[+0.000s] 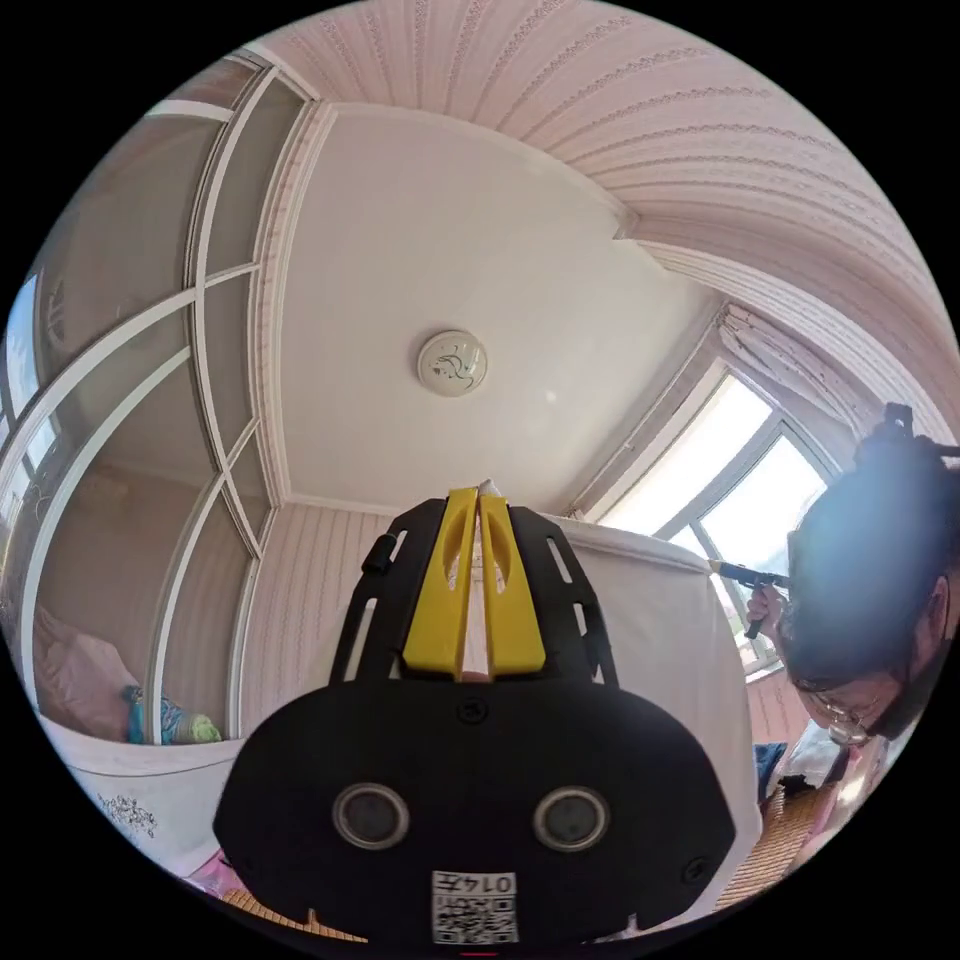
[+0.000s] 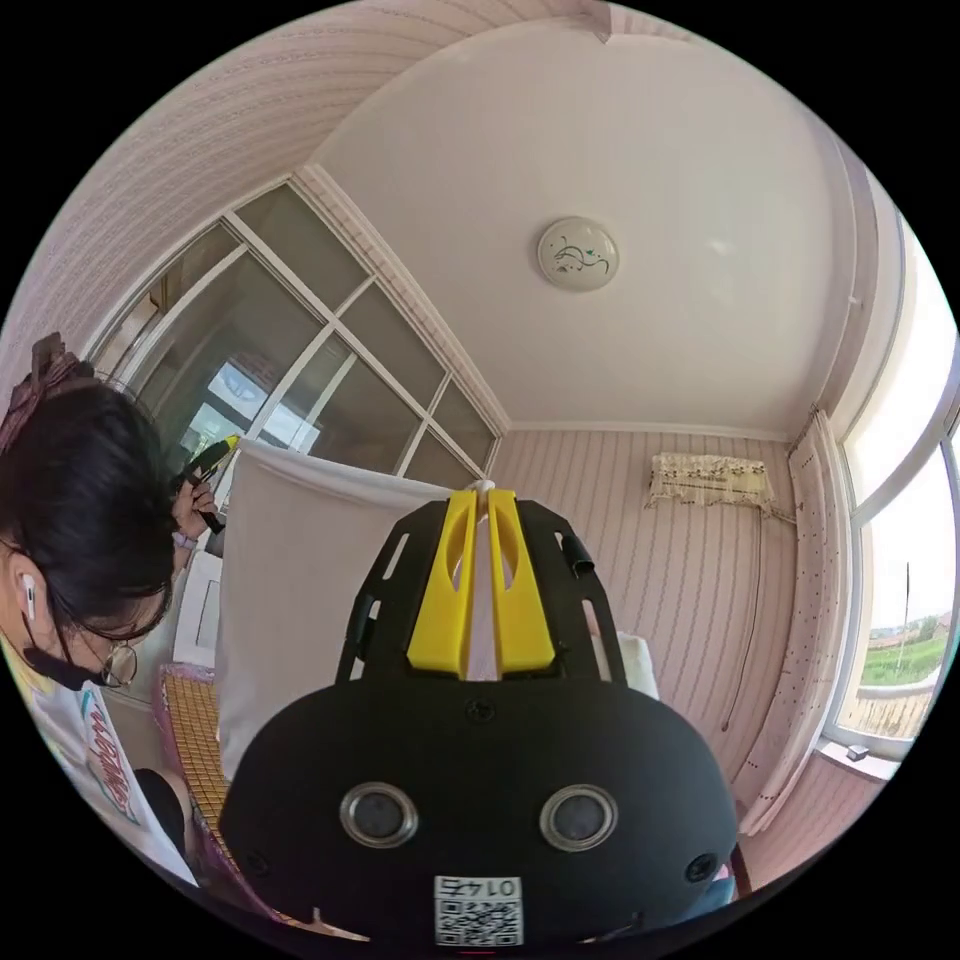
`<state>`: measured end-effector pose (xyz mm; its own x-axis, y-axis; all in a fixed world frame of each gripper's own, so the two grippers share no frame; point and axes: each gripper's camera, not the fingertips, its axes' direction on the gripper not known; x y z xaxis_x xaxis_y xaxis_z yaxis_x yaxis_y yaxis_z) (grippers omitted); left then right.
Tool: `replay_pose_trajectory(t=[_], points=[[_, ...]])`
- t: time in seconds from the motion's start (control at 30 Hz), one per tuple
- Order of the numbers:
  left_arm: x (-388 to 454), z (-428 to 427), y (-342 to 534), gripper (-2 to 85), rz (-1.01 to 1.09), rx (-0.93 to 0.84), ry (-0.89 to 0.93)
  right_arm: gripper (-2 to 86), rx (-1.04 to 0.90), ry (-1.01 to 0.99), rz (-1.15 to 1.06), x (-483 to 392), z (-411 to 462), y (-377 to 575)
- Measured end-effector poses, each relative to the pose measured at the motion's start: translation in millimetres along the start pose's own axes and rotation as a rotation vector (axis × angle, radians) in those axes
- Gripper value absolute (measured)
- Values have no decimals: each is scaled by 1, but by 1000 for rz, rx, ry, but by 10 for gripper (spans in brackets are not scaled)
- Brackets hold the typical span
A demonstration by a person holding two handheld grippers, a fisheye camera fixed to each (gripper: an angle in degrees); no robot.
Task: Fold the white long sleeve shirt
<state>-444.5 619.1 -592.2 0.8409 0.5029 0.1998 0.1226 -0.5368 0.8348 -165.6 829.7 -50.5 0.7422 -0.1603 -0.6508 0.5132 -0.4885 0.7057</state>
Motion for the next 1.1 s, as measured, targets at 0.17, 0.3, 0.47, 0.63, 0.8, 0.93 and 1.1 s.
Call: replay_pose_trajectory(t=[0.17,0.3,0.47,0.63,0.8,0.93,1.1], points=[[-48,71,82,-10,-107,-385,-98,2,-331,-76,49,21,81,37],[-85,112,227,-10,-284,-702,-215,0,-770,-29,117,30,181,174],[-56,181,276,-10,-194,-726,-259,1,-792,-100,507,81,233,247],[-57,226,195,-10,-136,-376,-286,6,-373,-72,479,128,236,147],[-63,209,241,-10,-114,-390,-187,9,-170,-152,356,129,218,132],[-73,171,370,-10,-140,-698,-154,9,-345,-187,359,120,224,216],[-83,77,556,-10,-385,-1138,-102,12,-745,-243,553,88,213,414]])
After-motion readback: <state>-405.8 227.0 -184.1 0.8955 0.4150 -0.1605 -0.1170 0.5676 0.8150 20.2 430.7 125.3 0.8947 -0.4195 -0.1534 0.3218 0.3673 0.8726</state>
